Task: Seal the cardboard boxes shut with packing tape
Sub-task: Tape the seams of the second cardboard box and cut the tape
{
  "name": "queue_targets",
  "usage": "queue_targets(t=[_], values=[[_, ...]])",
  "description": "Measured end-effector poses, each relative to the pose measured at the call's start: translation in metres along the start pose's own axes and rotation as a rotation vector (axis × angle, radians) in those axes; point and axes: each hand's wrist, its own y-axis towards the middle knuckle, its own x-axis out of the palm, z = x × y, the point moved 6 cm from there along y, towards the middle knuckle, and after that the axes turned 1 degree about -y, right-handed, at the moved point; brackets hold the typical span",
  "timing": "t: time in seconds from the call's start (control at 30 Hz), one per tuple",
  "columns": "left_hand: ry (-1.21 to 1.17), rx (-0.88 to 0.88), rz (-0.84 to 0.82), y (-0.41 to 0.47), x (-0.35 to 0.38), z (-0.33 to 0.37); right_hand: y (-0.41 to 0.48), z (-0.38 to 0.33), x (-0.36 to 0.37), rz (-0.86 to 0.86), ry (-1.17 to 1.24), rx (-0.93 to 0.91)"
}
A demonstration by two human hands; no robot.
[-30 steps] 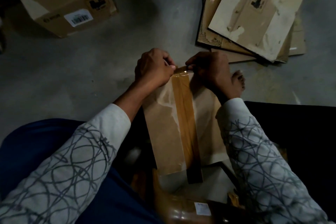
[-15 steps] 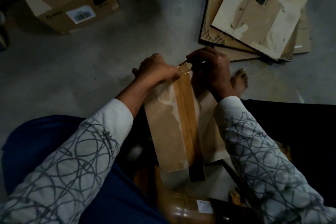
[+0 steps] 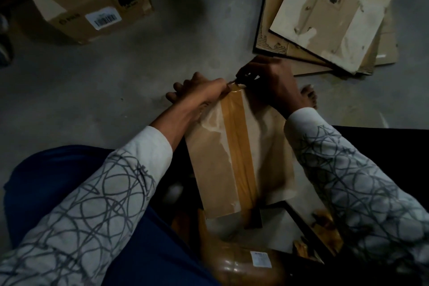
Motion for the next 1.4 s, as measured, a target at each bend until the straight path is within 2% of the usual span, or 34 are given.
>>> queue_targets(t=[0.13,0.3,0.37,0.53,0.63,0.7,0.73,0.8,0.87,0.93,1.0,1.07,1.2,1.23,1.3,1.37,1.4], values=[[-0.027,0.054,-0.012,0.005,0.002,-0.001,0.005,-0.002,0.001,0.004,-0.074,-0.029],[-0.084,0.028,-0.010,0.011,0.005,-0.006,0.022,-0.010,0.006,-0.053,-0.119,0.004],[-0.101,0.012,0.000,0.014,0.005,-0.006,0.025,-0.001,0.009,-0.048,-0.122,0.105],[-0.052,0.020,0.106,0.017,0.002,-0.011,0.013,0.059,-0.028,0.173,-0.054,0.643],[-0.014,-0.028,0.130,0.021,-0.004,-0.016,-0.001,0.054,-0.050,0.325,0.134,0.718],[-0.040,-0.024,0.234,0.022,-0.010,-0.017,-0.019,0.045,-0.052,0.432,0.268,0.709],[-0.069,0.026,0.315,0.019,-0.015,-0.013,-0.031,0.043,-0.047,0.467,0.364,0.736],[-0.026,0.265,0.436,0.014,-0.019,0.002,-0.061,0.043,-0.028,0.498,0.571,0.868],[0.194,0.492,0.361,0.013,-0.009,0.015,-0.094,0.039,-0.008,0.503,0.739,1.002],[0.412,0.561,0.254,0.016,0.002,0.018,-0.126,0.032,0.008,0.476,0.867,1.124],[0.479,0.540,0.169,0.021,0.006,0.016,-0.153,0.027,0.020,0.447,0.929,1.236],[0.486,0.516,0.132,0.018,0.007,0.014,-0.174,0.026,0.028,0.401,0.891,1.326],[0.465,0.447,0.325,-0.009,0.000,0.000,-0.192,0.019,0.031,0.342,0.769,1.347],[0.372,0.389,0.386,-0.021,0.001,-0.009,-0.194,0.017,0.028,0.315,0.722,1.339],[0.095,0.165,0.486,-0.049,0.005,-0.039,-0.198,0.011,0.023,0.235,0.590,1.329],[-0.235,-0.135,0.411,-0.078,0.023,-0.079,-0.203,0.006,0.024,0.175,0.529,1.320],[-0.428,-0.261,0.283,-0.092,0.040,-0.096,-0.207,0.000,0.027,0.142,0.537,1.322]])
